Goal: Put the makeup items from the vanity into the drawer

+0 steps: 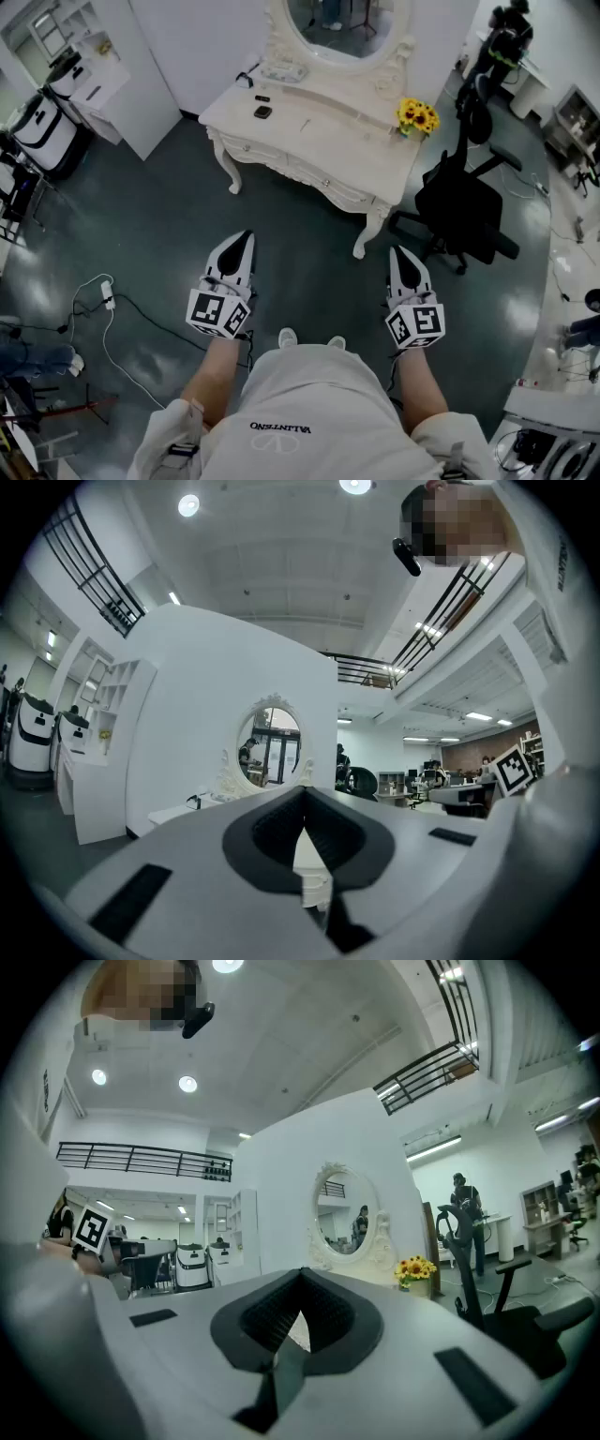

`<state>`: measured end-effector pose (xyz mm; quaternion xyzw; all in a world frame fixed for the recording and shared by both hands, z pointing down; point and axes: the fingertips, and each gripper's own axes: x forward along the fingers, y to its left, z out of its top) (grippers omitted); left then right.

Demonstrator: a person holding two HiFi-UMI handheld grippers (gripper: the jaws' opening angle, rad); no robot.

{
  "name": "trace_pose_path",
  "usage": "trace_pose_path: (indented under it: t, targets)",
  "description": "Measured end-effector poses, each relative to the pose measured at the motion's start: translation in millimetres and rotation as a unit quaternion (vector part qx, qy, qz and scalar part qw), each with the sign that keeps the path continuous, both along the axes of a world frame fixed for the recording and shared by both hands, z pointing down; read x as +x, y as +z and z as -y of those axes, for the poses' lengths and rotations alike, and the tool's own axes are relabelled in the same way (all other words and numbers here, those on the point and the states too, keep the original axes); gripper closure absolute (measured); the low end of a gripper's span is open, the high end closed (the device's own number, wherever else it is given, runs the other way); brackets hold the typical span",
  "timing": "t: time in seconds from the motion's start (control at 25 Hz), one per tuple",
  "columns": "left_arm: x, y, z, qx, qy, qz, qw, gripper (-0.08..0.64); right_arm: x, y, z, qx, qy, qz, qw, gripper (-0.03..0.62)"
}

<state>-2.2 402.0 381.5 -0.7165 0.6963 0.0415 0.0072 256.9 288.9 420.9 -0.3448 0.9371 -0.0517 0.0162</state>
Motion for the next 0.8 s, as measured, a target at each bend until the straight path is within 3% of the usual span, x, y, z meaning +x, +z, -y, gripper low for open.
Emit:
trace_pose_path:
  t: [0.48, 0.8]
  targets:
    - [-23.0, 5.3, -9.2, -0.002, 0.007, -0.014, 0.9999, 0.560, -24.8, 2.9, -6.0, -0.008, 0.007, 0.003, 1.000, 0.581]
    - [-56.4, 24.3, -27.4, -0.015, 0.013, -0.034, 0.9992, 0.560, -66.7, 13.3, -21.2, -0.019, 0.007, -0.013, 1.000, 0.581]
